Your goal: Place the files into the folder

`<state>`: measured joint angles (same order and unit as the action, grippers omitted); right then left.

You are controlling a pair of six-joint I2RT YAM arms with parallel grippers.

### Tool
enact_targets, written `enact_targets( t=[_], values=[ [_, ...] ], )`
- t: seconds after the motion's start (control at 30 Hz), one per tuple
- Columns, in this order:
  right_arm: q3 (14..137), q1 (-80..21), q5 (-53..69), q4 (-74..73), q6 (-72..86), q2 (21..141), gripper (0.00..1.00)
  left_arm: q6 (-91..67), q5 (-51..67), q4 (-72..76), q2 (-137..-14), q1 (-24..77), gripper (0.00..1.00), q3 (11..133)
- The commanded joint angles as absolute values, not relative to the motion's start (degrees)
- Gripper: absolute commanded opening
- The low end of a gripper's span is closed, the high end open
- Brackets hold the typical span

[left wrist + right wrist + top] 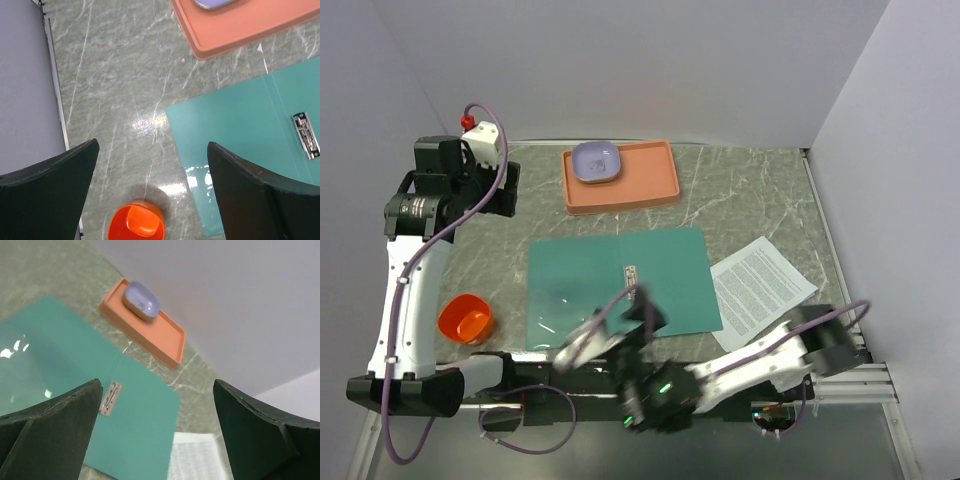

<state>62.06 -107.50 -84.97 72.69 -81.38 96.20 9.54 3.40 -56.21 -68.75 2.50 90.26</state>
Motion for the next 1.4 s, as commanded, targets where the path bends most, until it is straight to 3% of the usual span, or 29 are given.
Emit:
enact_targets(
  t=[0.0, 0.2, 0.37, 0.53, 0.9, 0.93, 1.0, 1.03, 1.07, 1.1, 1.17, 1.2, 1.23, 1.37],
  values=[
    [55.5, -102.7, -92.6, 93.3, -71.0, 81.0, 1.00, 7.7, 3.9, -52.3, -67.9, 2.5, 0.96, 90.0],
    [43.3, -91.3, -92.7, 92.7, -62.1, 66.5, 0.99, 7.7, 6.6, -49.9, -70.0, 2.5, 0.96, 87.7],
    [41.0, -84.3, -92.6, 93.2, -62.7, 67.1, 0.99, 7.9, 7.7, -49.0, -71.7, 2.5, 0.96, 86.1],
    [51.5, -79.6, -90.6, 94.0, -71.7, 84.8, 1.00, 7.8, 7.2, -46.2, -72.0, 2.5, 0.96, 84.2],
    [74.3, -60.1, -79.6, 89.0, -80.4, 97.6, 1.00, 9.0, 4.1, -42.3, -71.3, 2.5, 0.96, 78.7],
    [76.7, -57.9, -78.8, 84.3, -77.6, 97.7, 1.00, 9.2, 3.6, -42.3, -71.3, 2.5, 0.96, 78.1],
    [78.7, -56.5, -73.1, 51.7, -55.8, 94.8, 1.00, 9.5, 3.6, -42.3, -71.2, 2.5, 0.96, 77.7],
    [83.6, -53.4, -69.7, 27.9, -38.9, 93.4, 0.99, 9.6, 3.1, -42.2, -71.2, 2.5, 0.96, 77.2],
    [91.3, -49.4, -63.4, -23.6, 1.3, 94.4, 1.00, 9.8, 2.7, -42.0, -71.1, 2.4, 0.96, 77.0],
    [101.9, -45.5, -50.9, -33.0, 13.4, 95.4, 1.00, 10.1, 2.6, -41.9, -70.8, 2.5, 0.96, 76.7],
    [98.6, -38.8, -41.3, -32.7, 18.9, 91.0, 1.00, 10.2, 2.4, -41.7, -70.4, 2.4, 0.96, 76.4],
    [89.3, -38.7, -36.7, -21.8, 16.0, 88.1, 0.99, 10.5, 2.4, -41.6, -70.1, 2.4, 0.96, 76.3],
    [87.5, -38.7, -36.0, -21.3, 15.8, 86.2, 0.99, 10.6, 2.4, -41.8, -70.0, 2.4, 0.96, 76.3],
    [90.4, -38.6, -39.1, -39.5, 31.9, 86.7, 0.99, 10.9, 2.5, -41.5, -70.3, 2.4, 0.96, 76.2]
  ],
)
